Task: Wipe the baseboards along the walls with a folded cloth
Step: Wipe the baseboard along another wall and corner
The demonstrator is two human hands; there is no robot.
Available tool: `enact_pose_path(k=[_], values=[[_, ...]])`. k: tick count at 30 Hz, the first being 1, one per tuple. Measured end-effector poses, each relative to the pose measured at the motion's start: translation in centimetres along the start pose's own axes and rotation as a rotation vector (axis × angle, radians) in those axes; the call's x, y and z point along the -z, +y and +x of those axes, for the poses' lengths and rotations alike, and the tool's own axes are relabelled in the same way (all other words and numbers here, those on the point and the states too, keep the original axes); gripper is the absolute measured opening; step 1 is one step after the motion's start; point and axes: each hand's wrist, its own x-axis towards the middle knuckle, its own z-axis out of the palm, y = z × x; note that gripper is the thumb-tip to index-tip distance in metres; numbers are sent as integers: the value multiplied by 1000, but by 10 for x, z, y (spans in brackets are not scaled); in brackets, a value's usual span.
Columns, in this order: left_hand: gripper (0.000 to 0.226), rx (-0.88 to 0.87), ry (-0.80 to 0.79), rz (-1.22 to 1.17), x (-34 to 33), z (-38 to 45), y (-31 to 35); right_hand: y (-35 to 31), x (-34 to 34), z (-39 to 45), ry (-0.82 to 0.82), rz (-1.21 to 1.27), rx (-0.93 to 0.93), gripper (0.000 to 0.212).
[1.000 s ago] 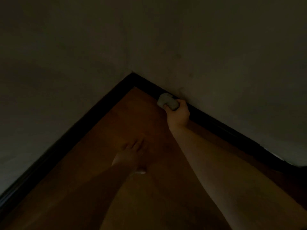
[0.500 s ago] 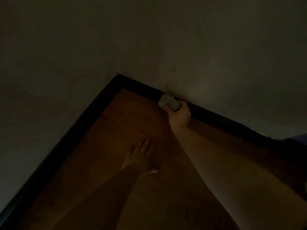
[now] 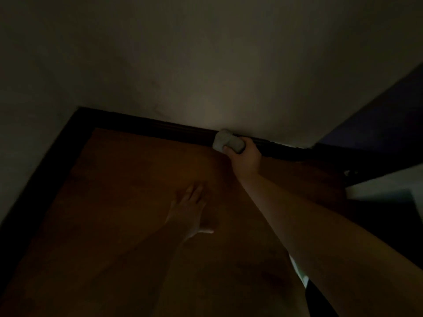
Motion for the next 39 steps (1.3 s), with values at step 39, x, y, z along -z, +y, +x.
enact_pose_path(k=[39], values=[[116, 312, 38, -53, 12, -17, -33, -13, -10, -17, -79, -31, 148, 43]])
